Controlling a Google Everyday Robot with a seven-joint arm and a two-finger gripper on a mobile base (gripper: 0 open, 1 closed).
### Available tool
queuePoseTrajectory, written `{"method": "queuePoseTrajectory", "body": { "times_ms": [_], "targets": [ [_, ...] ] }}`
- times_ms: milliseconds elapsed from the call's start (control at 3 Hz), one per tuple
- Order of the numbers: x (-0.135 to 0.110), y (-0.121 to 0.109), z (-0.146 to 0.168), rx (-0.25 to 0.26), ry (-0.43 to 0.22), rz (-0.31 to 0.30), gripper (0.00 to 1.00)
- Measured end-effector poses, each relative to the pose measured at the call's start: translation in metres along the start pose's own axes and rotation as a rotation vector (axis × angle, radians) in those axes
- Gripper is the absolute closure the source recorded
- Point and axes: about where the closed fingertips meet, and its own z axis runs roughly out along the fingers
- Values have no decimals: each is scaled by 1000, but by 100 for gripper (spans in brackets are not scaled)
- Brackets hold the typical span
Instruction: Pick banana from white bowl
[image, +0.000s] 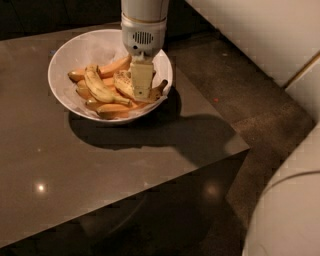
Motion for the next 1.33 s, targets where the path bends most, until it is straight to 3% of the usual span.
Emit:
{"method": "queuePoseTrajectory", "body": {
  "times_ms": [333,667,1333],
  "targets": [
    [2,1,3,-14,-3,2,38],
    [3,0,8,-44,-19,-7,57],
    [2,-1,9,-55,-28,-11,100]
  ]
}}
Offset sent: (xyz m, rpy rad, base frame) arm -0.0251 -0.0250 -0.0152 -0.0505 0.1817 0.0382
